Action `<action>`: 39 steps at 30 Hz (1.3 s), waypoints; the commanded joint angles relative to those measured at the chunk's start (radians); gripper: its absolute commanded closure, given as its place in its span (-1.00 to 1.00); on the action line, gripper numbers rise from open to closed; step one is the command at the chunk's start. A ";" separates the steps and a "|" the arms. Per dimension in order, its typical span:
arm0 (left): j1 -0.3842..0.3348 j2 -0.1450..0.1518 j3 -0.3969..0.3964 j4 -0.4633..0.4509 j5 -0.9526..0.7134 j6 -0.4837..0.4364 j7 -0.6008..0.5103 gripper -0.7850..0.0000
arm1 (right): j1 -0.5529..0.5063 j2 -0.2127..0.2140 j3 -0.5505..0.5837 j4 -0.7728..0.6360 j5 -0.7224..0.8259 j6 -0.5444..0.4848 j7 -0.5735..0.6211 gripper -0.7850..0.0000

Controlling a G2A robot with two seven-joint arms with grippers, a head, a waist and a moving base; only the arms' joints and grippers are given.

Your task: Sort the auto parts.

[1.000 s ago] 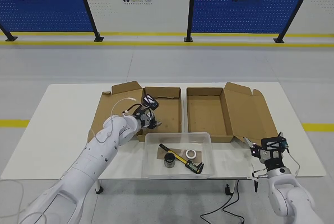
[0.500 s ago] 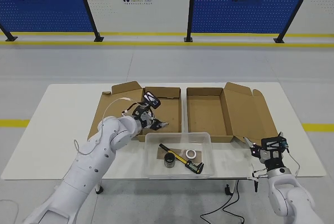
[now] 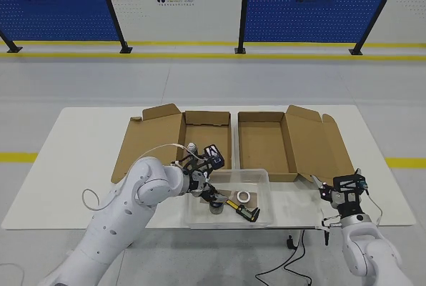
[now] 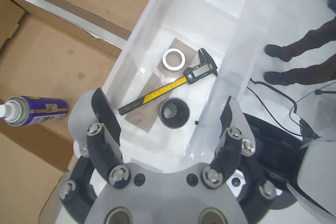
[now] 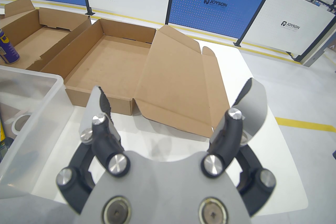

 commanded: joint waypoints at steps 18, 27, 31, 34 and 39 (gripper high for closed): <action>-0.102 -0.023 0.132 0.167 -0.026 -0.001 -0.065 0.11 | 0.000 0.000 0.000 0.000 0.000 0.000 0.000 -1.00; -0.129 -0.031 0.166 0.219 -0.027 0.003 -0.066 0.11 | 0.000 0.000 0.000 0.000 0.000 0.000 0.000 -1.00; -0.138 -0.034 0.181 0.240 -0.026 0.005 -0.063 0.11 | 0.000 0.000 0.000 0.000 0.000 0.000 0.000 -1.00; -0.146 -0.038 0.192 0.257 -0.027 0.006 -0.058 0.11 | 0.000 0.000 0.000 0.000 0.000 0.000 0.000 -1.00; -0.157 -0.042 0.208 0.279 -0.029 0.005 -0.056 0.12 | 0.000 0.000 0.000 0.000 0.000 0.000 0.000 -1.00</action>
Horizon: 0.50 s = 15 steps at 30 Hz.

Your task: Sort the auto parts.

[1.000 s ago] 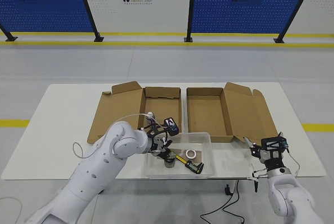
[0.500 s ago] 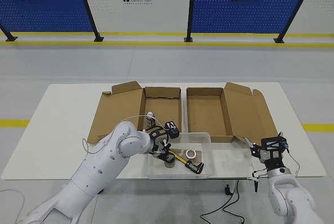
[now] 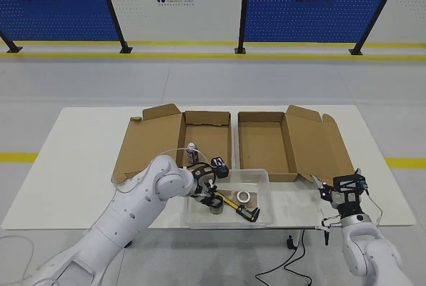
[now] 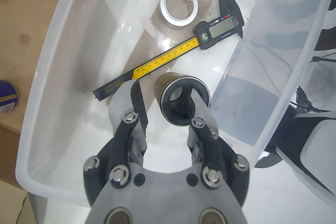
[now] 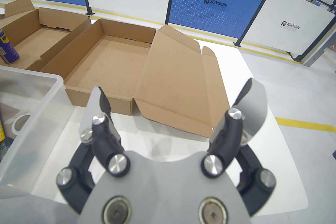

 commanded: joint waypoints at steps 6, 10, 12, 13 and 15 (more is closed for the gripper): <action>-0.012 -0.007 0.023 0.035 -0.007 -0.004 0.000 0.17 | 0.000 0.000 0.000 0.000 0.000 0.000 0.000 -1.00; -0.017 -0.011 0.037 0.053 -0.004 -0.008 0.008 0.40 | 0.000 0.000 0.000 0.000 0.000 0.000 0.000 -1.00; -0.019 -0.012 0.043 0.059 -0.002 -0.009 0.012 0.76 | 0.000 0.000 0.000 0.000 0.000 0.000 0.000 -1.00; -0.021 -0.013 0.045 0.061 -0.001 -0.009 0.013 0.90 | 0.000 0.000 0.000 0.000 0.000 0.000 0.000 -1.00; -0.022 -0.014 0.047 0.062 0.000 -0.010 0.017 1.00 | 0.000 0.000 0.000 0.000 0.000 0.000 0.000 -1.00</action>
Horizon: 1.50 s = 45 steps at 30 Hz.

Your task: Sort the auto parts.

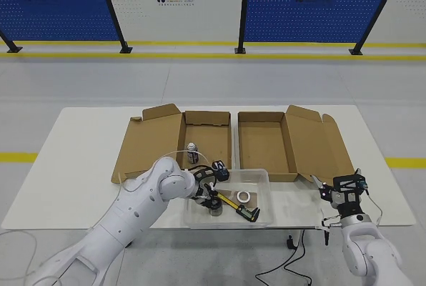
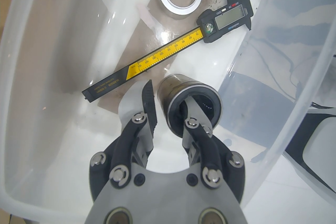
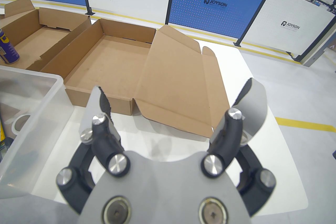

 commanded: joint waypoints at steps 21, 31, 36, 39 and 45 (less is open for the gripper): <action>0.106 0.067 -0.162 -0.209 -0.001 -0.006 0.052 1.00 | 0.000 0.000 0.000 0.000 0.000 0.000 0.000 -1.00; 0.162 0.099 -0.260 -0.377 -0.082 -0.004 0.028 1.00 | 0.000 0.000 0.000 0.000 0.000 0.000 0.000 -1.00; 0.178 0.112 -0.291 -0.431 -0.090 -0.003 0.006 1.00 | 0.000 0.000 0.000 0.000 0.000 0.000 0.000 -1.00; 0.183 0.117 -0.298 -0.423 -0.089 -0.008 0.001 1.00 | 0.000 0.000 0.000 0.000 0.000 0.000 0.000 -1.00; 0.167 0.118 -0.287 -0.403 -0.077 -0.010 0.027 1.00 | 0.000 0.000 0.000 0.000 0.000 0.000 0.000 -1.00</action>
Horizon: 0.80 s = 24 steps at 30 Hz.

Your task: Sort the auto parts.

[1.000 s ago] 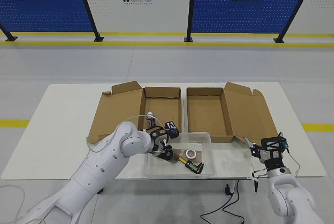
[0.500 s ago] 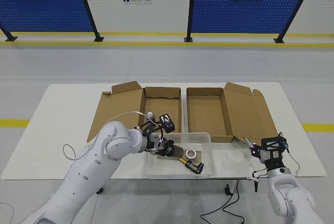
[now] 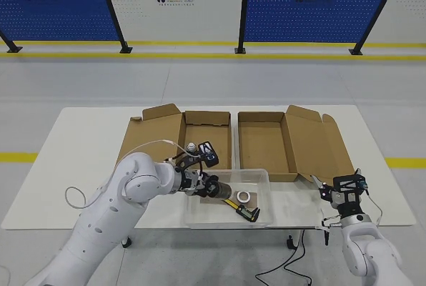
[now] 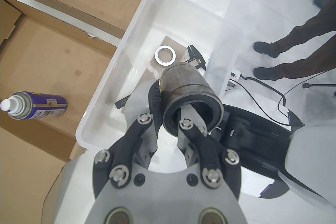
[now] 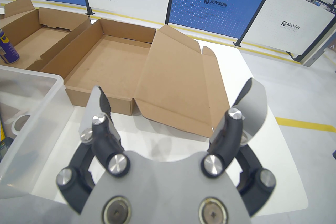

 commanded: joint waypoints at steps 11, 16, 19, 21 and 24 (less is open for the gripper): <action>-0.073 -0.003 0.004 0.076 0.108 0.017 0.107 1.00 | 0.000 0.000 0.000 0.000 0.000 0.000 0.000 -1.00; -0.111 -0.006 0.011 0.124 0.162 0.049 0.135 1.00 | 0.000 0.000 0.000 0.000 0.000 0.000 0.000 -1.00; -0.124 -0.007 0.008 0.159 0.180 0.070 0.147 1.00 | 0.000 0.000 0.000 0.000 0.000 0.000 0.000 -1.00; -0.130 -0.006 0.008 0.179 0.215 0.091 0.141 1.00 | 0.000 0.000 0.000 0.000 0.000 0.000 0.000 -1.00; -0.125 -0.005 0.001 0.200 0.229 0.125 0.150 1.00 | 0.000 0.000 0.000 0.000 0.000 0.000 0.000 -1.00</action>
